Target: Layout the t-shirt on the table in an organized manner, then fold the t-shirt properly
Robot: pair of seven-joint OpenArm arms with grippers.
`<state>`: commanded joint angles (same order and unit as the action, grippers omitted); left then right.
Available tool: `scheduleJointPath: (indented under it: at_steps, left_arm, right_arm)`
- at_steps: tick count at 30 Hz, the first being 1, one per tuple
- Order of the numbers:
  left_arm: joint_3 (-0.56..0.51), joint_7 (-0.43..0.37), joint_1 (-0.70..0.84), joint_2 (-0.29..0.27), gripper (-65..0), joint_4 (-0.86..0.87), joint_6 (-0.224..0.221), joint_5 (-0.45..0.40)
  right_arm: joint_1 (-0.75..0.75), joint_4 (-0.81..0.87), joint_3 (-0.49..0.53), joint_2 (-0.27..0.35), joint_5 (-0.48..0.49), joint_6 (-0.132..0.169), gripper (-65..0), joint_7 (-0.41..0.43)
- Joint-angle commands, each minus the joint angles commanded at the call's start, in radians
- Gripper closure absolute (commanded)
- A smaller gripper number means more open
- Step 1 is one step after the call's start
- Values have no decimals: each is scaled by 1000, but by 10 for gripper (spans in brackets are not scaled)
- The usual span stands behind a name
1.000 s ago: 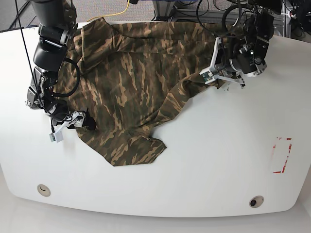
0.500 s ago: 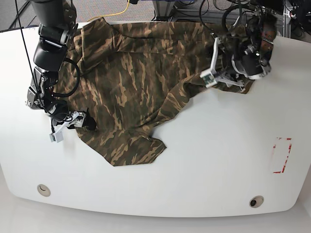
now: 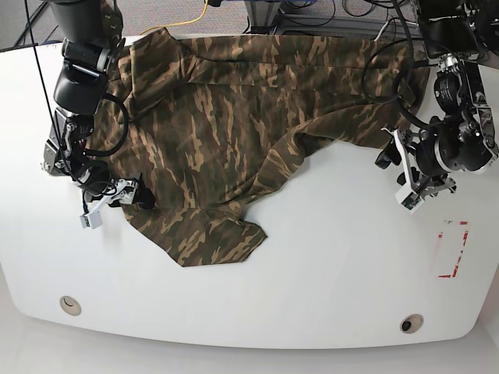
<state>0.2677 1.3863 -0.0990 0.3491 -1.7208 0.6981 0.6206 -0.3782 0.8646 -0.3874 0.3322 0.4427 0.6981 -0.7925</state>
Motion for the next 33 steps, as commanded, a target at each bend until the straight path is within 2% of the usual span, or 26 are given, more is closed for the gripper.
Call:
scheduleJointPath:
  at_steps: [3, 7, 11, 20, 24, 30, 33]
  left_arm:
    - [21, -21, -8, 5, -325, 86, 0, 0]
    - [29, -74, -3, 40, -325, 198, 0, 2]
    - [29, -112, 2, 43, -325, 278, 0, 3]
    - [25, -117, 2, 37, -325, 399, 0, 5]
    - [-28, -115, 2, 34, -325, 402, 0, 8]
    - [-110, -97, 3, 28, -315, 388, 0, 95]
    - [-124, -75, 20, 29, -275, 358, 0, 110]
  right_arm:
    - [0, 0, 0, -12, 0, 0, -583, 0]
    - [0, 0, 0, -14, 0, 0, -583, 0]
    - [2, 0, 0, -15, 0, 0, -583, 0]
    - [2, 0, 0, -15, 0, 0, -583, 0]
    - [2, 0, 0, -15, 0, 0, -583, 0]
    - [2, 0, 0, -15, 0, 0, -583, 0]
    - [2, 0, 0, -15, 0, 0, -583, 0]
